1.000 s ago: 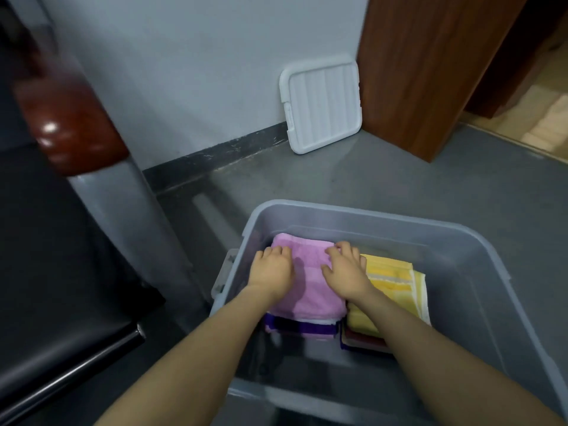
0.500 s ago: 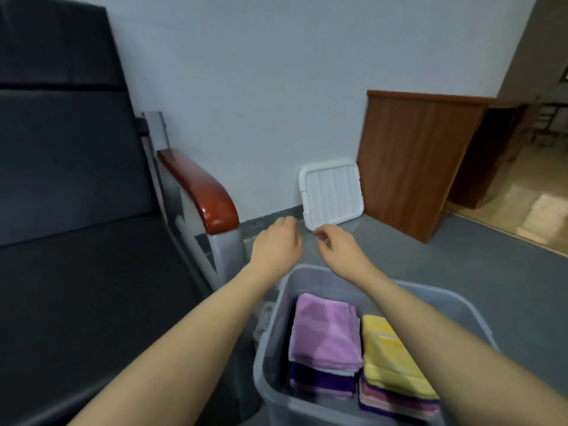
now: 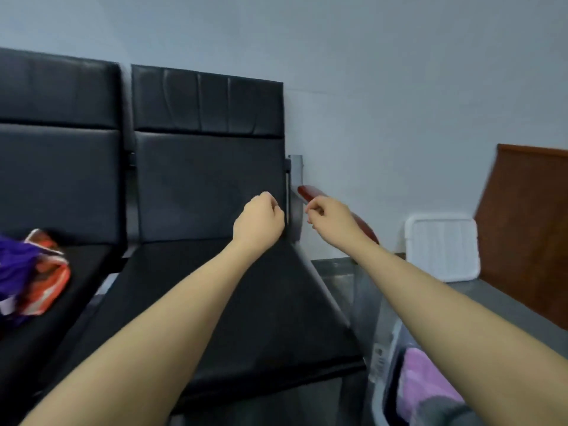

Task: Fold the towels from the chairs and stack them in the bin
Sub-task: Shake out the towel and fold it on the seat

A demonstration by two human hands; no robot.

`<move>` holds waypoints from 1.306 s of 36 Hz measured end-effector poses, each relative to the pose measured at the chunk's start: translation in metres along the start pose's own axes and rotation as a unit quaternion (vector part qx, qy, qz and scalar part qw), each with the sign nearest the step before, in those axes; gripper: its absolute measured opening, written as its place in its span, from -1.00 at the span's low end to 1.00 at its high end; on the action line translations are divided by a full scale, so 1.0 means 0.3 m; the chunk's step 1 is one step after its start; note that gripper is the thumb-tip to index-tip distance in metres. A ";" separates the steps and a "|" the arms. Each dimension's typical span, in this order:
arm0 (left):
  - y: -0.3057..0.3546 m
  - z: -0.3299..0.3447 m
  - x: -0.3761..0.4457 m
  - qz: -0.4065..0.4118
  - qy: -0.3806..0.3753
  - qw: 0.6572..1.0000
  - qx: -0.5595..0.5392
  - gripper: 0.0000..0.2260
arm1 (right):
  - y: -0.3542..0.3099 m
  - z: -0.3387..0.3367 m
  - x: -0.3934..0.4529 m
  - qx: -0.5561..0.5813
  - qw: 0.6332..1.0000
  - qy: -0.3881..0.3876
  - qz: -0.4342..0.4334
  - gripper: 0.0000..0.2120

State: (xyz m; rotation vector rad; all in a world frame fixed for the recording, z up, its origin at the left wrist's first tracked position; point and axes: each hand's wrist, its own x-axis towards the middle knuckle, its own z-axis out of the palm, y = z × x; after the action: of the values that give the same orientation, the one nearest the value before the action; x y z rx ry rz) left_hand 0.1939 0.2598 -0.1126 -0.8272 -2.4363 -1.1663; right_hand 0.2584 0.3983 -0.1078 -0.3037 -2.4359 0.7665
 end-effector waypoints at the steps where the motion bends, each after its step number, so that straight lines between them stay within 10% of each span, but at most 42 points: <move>1: -0.047 -0.037 0.002 -0.017 0.010 1.000 0.011 -0.81 | -0.036 0.050 0.020 -0.001 1.000 -0.016 -0.018 -0.83; 18: -0.811 -0.607 -0.180 -0.280 0.133 0.931 0.191 -0.85 | -0.640 0.926 0.103 0.124 0.940 -0.263 -0.178 -0.82; 33: -1.279 -0.732 -0.270 -0.382 -0.004 0.864 0.329 -0.66 | -0.843 1.445 0.052 0.071 0.871 -0.408 -0.262 -0.60; 38: -1.320 -0.716 -0.295 -0.337 0.000 0.858 0.386 -0.78 | -0.822 1.527 0.047 0.017 0.896 -0.346 -0.278 -0.72; 47: -1.264 -0.780 -0.272 -0.302 0.232 0.885 0.267 -0.78 | -0.858 1.414 0.074 0.341 0.898 -0.224 -0.166 -0.80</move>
State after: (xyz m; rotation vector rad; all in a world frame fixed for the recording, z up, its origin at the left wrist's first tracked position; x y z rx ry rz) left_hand 0.0299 -0.1434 -0.2378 0.3688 -2.4347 -0.6607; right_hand -0.0157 0.0043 -0.2356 0.6057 -2.3196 1.5798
